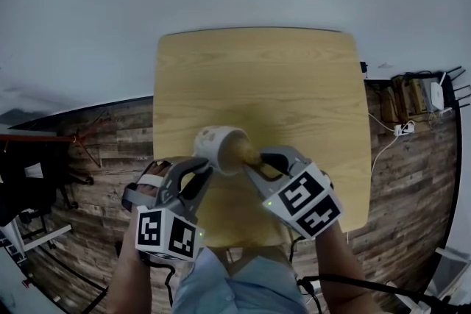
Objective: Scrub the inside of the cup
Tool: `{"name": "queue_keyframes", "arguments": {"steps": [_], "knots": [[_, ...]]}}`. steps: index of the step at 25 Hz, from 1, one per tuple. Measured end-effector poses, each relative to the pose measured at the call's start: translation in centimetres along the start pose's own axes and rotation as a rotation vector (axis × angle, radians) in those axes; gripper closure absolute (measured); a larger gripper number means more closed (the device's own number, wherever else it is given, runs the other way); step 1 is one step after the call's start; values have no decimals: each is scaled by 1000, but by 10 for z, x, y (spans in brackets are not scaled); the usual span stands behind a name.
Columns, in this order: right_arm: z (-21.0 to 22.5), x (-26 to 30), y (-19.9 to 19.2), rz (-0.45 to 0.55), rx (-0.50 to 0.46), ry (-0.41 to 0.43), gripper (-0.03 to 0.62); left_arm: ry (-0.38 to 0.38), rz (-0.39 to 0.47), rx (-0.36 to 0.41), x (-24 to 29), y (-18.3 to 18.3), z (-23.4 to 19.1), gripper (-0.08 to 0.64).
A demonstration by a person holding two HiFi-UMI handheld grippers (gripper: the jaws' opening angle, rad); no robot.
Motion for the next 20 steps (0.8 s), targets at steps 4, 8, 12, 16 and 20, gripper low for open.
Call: {"name": "queue_keyframes", "arguments": {"steps": [4, 8, 12, 16, 20], "knots": [[-13, 5, -7, -1, 19, 13, 522, 2, 1, 8, 0, 0, 1, 463], [-22, 9, -7, 13, 47, 31, 522, 1, 4, 10, 0, 2, 3, 463], [-28, 17, -3, 48, 108, 63, 522, -2, 12, 7, -1, 0, 5, 463], [-31, 26, 3, 77, 142, 74, 522, -15, 24, 22, -1, 0, 8, 462], [-27, 28, 11, 119, 167, 60, 522, -22, 35, 18, -1, -2, 9, 462]]}}
Point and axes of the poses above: the fingertips, and each gripper's own axes: x forward along the fingers, z to its right, y out of its top, the point moved 3 cm from there along -x, backward along the fingers, and after that the axes turned 2 degrees about -y, right-handed, at the moved point
